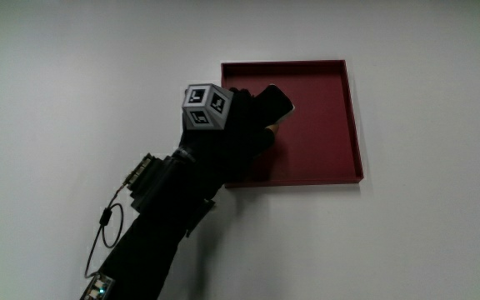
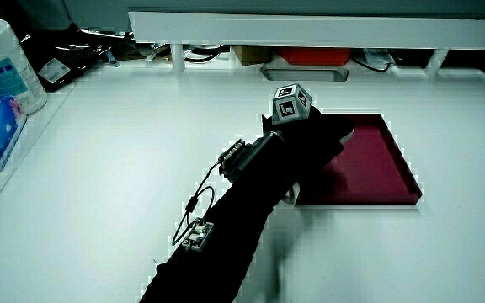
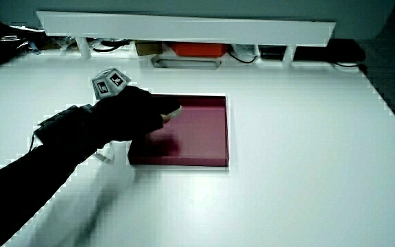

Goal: Place eraser

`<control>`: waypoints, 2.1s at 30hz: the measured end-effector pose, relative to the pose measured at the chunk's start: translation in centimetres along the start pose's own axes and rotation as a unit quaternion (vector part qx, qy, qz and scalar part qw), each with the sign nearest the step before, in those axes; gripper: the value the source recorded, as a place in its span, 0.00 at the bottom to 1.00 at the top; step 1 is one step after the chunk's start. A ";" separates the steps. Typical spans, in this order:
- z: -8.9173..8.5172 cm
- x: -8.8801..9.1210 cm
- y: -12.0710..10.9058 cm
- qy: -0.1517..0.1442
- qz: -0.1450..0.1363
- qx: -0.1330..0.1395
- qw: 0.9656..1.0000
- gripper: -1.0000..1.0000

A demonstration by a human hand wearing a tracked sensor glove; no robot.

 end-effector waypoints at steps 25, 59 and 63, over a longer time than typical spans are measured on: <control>-6.1 -0.1 1.7 0.051 -0.010 -0.064 0.997 0.50; -0.5 -3.0 -3.8 -0.063 -0.068 -0.072 0.993 0.00; 2.6 -2.9 -6.0 -0.048 -0.095 -0.077 0.991 0.00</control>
